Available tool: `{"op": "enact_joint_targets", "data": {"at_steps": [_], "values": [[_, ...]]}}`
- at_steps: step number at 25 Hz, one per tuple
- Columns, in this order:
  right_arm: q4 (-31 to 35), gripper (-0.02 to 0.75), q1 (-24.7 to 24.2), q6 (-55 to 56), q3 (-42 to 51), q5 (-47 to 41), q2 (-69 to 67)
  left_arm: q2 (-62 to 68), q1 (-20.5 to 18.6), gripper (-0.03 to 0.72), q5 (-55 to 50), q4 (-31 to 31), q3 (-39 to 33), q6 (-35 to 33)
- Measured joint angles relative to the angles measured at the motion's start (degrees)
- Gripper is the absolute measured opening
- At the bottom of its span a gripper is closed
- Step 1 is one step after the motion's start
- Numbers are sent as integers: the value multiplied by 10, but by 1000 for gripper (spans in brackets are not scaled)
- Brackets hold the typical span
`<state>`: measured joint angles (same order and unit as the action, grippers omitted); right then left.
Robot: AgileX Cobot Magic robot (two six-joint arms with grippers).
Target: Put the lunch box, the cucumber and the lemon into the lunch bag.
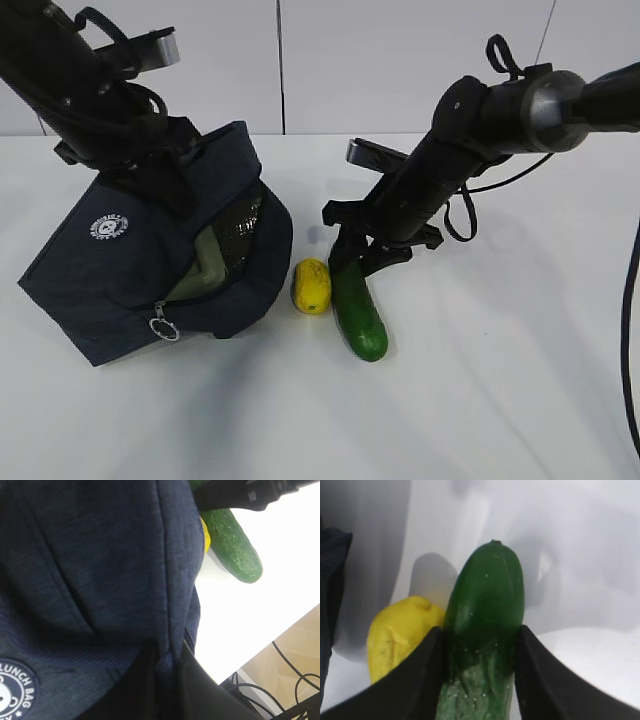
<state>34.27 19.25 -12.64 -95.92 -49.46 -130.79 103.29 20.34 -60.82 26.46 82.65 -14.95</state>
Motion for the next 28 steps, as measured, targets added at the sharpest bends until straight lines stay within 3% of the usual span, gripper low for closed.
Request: {"op": "enact_joint_targets", "data": {"at_steps": [7, 17, 28], "values": [[-9, 293, 0, -14, -9, -15, 1, 0, 0, 19, -4, -1, 0, 0], [-30, 290, -22, -42, -45, -115, 60, 0, 0, 19, -7, -1, 0, 0], [169, 288, -22, -170, -45, -171, 63, 1, 0, 19, 2, 33, 0, 0]]}}
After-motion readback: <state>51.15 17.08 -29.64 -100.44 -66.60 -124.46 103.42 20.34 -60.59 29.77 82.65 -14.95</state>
